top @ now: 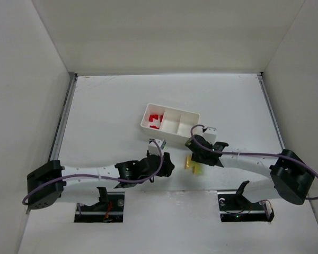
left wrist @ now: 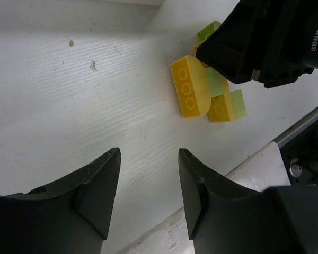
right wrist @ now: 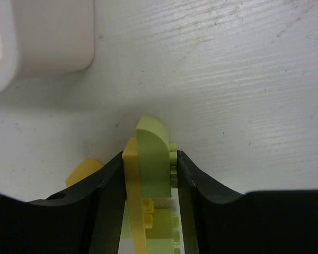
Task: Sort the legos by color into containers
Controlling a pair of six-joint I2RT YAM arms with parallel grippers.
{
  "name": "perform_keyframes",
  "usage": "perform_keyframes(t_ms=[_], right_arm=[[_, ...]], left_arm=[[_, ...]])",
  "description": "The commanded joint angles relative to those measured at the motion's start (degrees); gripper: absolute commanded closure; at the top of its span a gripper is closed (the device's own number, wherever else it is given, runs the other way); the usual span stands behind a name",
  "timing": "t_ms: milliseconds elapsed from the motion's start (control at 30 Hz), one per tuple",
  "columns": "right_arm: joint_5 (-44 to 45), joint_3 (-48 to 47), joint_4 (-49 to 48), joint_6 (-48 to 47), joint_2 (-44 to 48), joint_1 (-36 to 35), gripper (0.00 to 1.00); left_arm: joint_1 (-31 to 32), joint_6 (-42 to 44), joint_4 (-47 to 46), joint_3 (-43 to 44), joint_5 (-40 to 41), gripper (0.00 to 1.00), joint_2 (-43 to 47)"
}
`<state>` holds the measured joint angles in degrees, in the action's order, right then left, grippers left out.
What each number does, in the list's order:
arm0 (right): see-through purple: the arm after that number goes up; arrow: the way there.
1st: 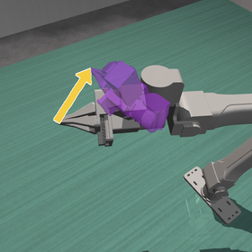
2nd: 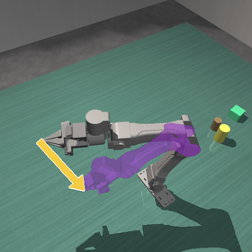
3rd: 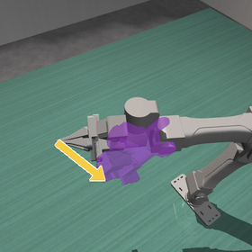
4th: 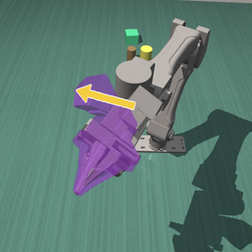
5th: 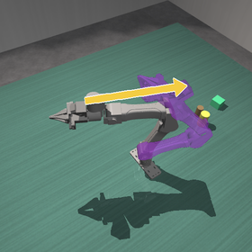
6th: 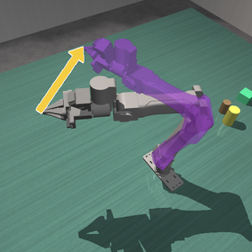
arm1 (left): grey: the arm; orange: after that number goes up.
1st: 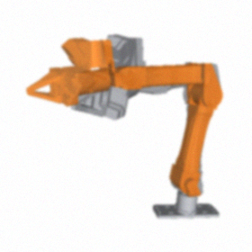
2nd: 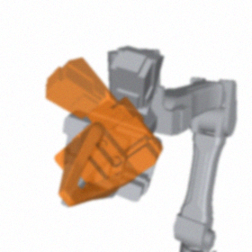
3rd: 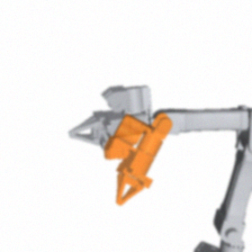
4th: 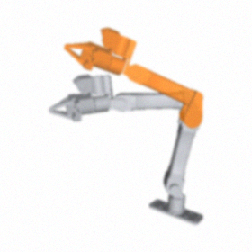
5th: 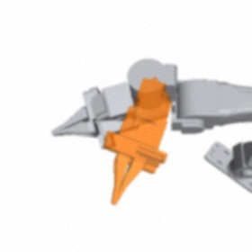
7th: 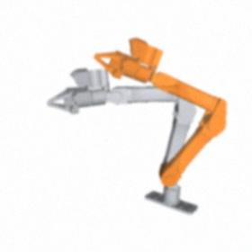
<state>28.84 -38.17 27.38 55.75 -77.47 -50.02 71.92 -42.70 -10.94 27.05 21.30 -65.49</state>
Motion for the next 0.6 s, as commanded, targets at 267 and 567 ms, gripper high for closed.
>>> perform_keyframes(t_ms=[267,567], right_arm=[[-9.1,-8.5,-7.1,-9.2,9.4,0.4,0.75],[-18.5,-8.2,-14.8,-10.9,11.3,2.6,0.76]], left_arm=[[-6.7,-6.3,-11.0,0.0,-8.7,0.4,7.7],[-16.2,-12.7,-15.0,0.0,-18.7,0.43,8.5]])
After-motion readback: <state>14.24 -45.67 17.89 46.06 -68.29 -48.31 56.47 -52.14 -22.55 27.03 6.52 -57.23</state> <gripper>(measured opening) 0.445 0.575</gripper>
